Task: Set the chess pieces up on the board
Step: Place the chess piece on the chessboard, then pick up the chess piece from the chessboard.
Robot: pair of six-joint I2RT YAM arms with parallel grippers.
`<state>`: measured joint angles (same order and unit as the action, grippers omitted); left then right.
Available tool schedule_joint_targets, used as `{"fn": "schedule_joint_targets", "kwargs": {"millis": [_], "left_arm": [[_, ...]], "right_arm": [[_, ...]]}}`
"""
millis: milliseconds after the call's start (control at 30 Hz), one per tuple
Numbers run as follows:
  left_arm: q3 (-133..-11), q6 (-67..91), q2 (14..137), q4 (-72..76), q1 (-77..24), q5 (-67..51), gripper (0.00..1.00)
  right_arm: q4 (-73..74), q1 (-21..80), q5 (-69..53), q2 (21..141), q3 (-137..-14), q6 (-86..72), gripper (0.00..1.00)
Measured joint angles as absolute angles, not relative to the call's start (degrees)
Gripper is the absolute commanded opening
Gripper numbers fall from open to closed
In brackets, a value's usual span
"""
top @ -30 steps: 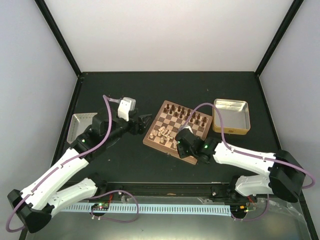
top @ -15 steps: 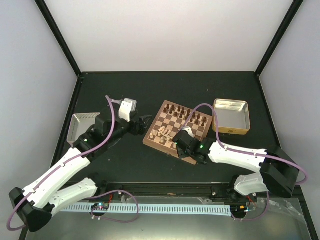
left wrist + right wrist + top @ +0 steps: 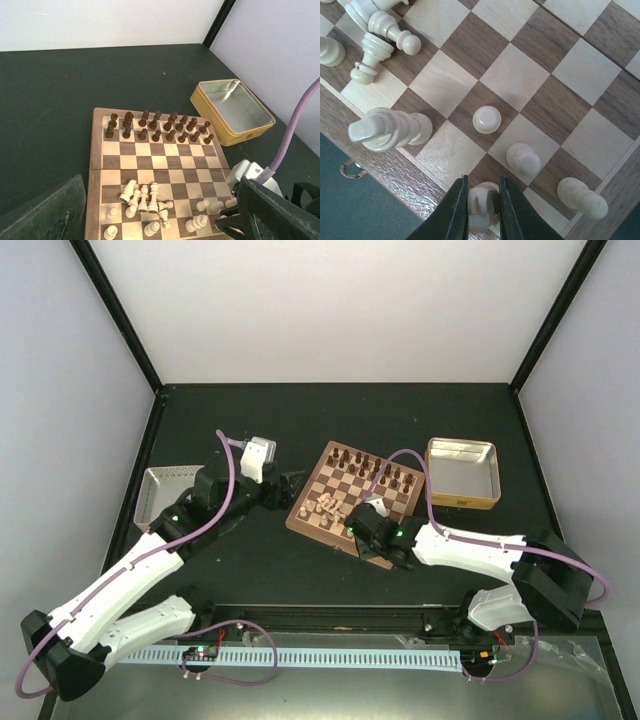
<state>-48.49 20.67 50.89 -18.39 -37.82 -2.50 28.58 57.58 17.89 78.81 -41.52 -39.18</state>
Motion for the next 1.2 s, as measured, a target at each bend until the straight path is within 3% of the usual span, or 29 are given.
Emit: {"fn": "schedule_joint_targets", "kwargs": {"millis": [800,1200], "left_arm": [[-47.75,21.91,50.94,-18.28,-37.32,-0.58,0.85],[-40.93,26.92,47.83,-18.35,-35.59,1.21,0.85]], "right_arm": [[32.93,57.17,19.35,69.73,-47.11,-39.99,0.45],[32.75,48.93,10.46,87.64,-63.11,-37.23,0.43]]}}
